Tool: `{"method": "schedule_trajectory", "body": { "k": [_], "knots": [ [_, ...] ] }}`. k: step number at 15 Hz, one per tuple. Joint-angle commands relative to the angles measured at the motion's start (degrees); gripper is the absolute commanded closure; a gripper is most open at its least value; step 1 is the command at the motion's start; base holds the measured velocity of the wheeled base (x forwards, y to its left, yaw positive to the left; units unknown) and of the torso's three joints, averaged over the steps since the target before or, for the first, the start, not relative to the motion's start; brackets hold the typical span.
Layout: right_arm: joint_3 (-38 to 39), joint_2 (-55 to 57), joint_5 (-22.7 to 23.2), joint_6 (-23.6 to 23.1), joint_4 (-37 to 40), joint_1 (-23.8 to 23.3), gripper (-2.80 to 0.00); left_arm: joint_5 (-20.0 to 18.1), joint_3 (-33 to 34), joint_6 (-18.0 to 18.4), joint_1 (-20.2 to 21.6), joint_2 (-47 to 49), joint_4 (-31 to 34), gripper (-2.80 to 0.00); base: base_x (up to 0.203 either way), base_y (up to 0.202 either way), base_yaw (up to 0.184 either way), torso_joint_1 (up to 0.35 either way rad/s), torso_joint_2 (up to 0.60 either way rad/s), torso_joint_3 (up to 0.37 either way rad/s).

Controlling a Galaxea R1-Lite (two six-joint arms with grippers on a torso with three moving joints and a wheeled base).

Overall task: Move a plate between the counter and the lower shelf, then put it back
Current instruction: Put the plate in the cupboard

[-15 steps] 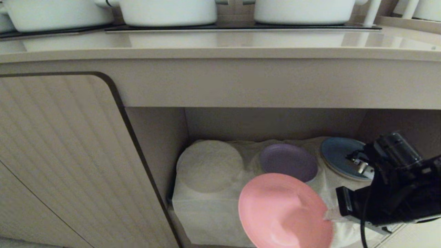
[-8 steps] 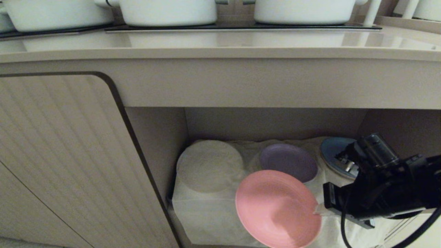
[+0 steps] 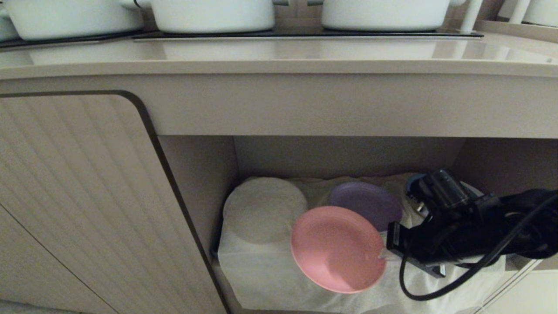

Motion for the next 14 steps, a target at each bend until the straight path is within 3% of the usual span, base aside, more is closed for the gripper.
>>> {"method": "schedule_trajectory", "body": {
  "k": [1, 6, 14],
  "knots": [
    [-2.87, 2.01, 0.08, 0.55, 0.15, 0.78, 0.00, 0.00, 0.01, -0.05, 0.02, 0.06, -0.02, 0.00, 0.000, 0.000, 0.000, 0.000, 0.00, 0.000],
    [-9.25, 6.21, 0.08, 0.77, 0.93, 1.40, 0.00, 0.03, 0.01, -0.05, 0.02, 0.06, -0.02, 0.00, 0.000, 0.000, 0.000, 0.000, 0.00, 0.000],
    [-16.05, 12.42, -1.89, 5.95, 1.06, 6.83, 0.00, 0.00, 0.01, -0.05, 0.02, 0.06, -0.02, 0.00, 0.000, 0.000, 0.000, 0.000, 0.00, 0.000]
  ]
}}
